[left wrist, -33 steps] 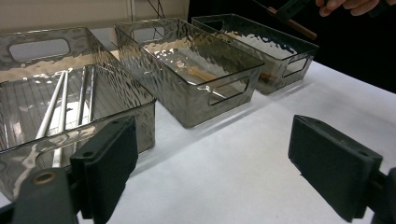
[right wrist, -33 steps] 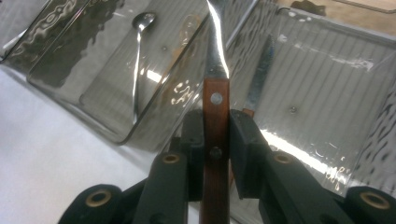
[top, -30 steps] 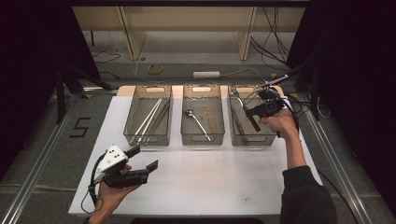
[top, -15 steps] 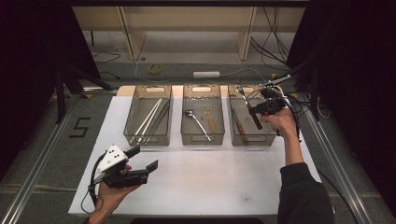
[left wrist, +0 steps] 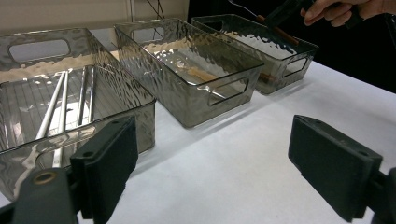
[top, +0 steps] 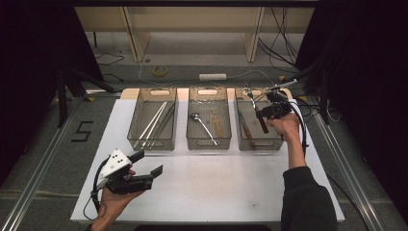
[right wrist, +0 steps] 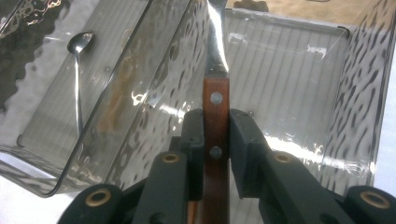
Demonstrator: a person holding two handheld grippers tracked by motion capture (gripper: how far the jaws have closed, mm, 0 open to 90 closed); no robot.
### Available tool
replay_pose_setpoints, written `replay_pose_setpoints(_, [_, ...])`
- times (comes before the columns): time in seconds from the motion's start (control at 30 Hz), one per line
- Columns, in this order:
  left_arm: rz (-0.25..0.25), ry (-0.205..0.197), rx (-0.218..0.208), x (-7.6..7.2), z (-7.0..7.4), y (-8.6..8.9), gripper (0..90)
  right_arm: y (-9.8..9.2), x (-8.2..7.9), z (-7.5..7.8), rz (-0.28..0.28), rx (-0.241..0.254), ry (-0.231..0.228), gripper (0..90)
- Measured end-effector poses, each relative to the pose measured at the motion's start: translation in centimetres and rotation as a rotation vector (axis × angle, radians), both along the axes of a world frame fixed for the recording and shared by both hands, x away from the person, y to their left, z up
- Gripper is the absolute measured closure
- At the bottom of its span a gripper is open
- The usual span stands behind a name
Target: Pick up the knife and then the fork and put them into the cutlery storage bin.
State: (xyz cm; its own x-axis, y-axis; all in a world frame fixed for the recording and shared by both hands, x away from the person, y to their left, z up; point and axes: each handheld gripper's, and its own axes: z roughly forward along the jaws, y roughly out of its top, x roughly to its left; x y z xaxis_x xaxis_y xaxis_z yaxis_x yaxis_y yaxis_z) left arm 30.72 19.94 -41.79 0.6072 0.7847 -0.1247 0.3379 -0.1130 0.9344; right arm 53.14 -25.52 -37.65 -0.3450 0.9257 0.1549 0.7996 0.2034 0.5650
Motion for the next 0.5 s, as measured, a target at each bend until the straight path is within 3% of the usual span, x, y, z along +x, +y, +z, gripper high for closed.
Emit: replay_pose_setpoints(0.5, [0.001,-0.001,-0.001,0.0,0.0,0.0,15.4,0.4,0.3,-1.9,-0.032,-0.014,0.024,77.3])
